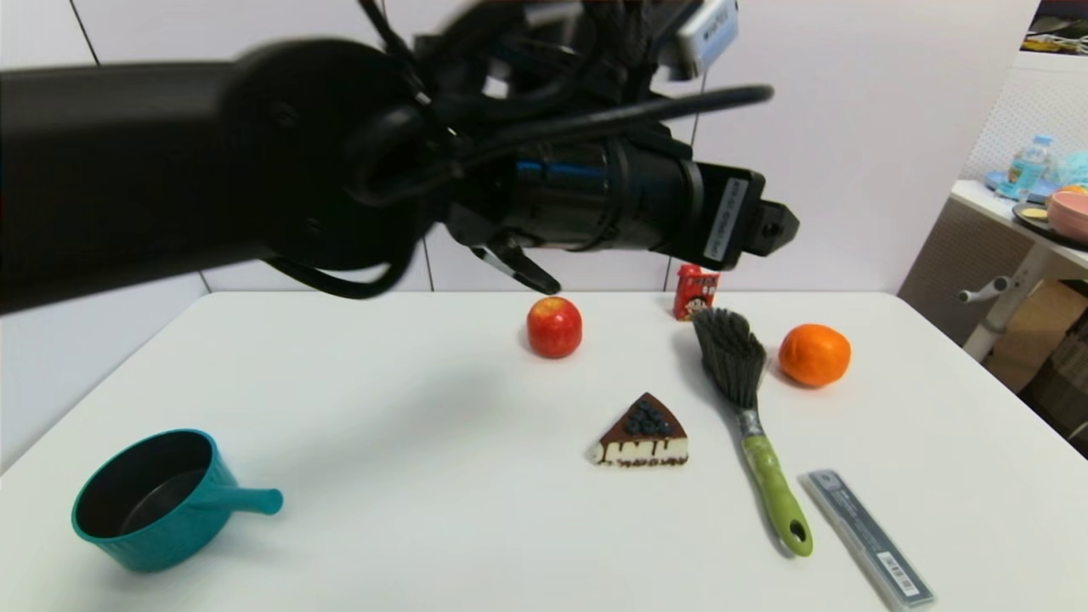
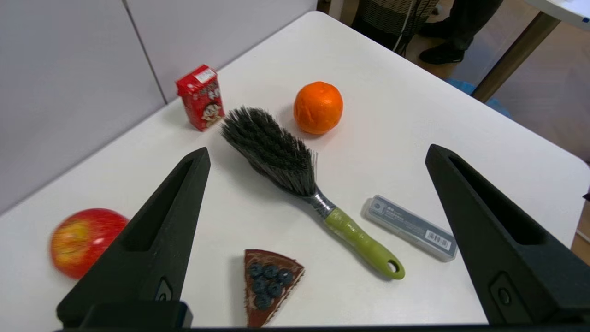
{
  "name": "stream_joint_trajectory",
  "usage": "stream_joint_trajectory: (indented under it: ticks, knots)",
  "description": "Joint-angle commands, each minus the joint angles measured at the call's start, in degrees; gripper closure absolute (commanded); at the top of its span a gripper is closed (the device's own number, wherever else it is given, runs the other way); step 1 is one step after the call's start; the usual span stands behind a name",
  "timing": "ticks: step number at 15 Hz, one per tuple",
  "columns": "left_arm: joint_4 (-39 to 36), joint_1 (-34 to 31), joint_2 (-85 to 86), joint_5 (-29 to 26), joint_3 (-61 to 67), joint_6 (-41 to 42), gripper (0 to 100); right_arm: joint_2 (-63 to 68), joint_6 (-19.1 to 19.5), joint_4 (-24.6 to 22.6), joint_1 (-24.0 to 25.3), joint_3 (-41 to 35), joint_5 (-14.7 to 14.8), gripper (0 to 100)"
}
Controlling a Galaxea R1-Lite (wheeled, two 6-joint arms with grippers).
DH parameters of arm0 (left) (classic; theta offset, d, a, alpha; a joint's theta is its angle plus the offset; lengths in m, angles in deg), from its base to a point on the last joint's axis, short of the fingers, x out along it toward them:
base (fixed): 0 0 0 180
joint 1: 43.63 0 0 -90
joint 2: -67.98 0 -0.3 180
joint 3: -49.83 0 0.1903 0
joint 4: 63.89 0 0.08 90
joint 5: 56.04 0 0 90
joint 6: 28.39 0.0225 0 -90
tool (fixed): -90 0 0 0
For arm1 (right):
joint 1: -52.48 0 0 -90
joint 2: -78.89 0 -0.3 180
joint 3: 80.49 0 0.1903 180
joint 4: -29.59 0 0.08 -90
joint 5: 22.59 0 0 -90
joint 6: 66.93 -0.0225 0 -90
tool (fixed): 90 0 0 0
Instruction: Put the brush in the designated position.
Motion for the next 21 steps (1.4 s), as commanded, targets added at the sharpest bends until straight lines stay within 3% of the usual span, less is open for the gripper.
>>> stream_joint_trajectory:
  ticks: [1, 3, 7, 10, 12, 17, 21]
  knots:
    - [14.15, -6.36, 16.81, 1.23, 2.15, 12.99, 0, 0.07, 0.06, 0.04, 0.05, -0.09, -0.02, 0]
    - [17.67, -11.72, 25.25, 1.23, 8.31, 16.77, 0, 0.07, 0.06, 0.04, 0.05, -0.09, -0.02, 0]
    - [15.03, -29.82, 42.12, 0.96, 26.94, 24.24, 0, 0.07, 0.06, 0.04, -0.04, -0.09, -0.02, 0]
    - [7.12, -40.46, 53.99, -0.53, 43.9, 24.33, 0, 0.07, 0.06, 0.04, 0.05, -0.09, -0.02, 0]
    - [-0.35, -46.7, 62.16, -4.75, 55.77, 22.04, 0, 0.07, 0.06, -0.05, -0.04, -0.09, -0.02, 0]
    - [-2.9, -53.73, 77.98, -5.89, 74.49, 17.91, 0, 0.07, 0.06, 0.04, 0.05, -0.09, -0.02, 0]
    - [-3.51, -54.26, 89.05, -5.89, 87.67, 16.07, 0, 0.07, 0.06, 0.04, -0.04, -0.09, -0.02, 0]
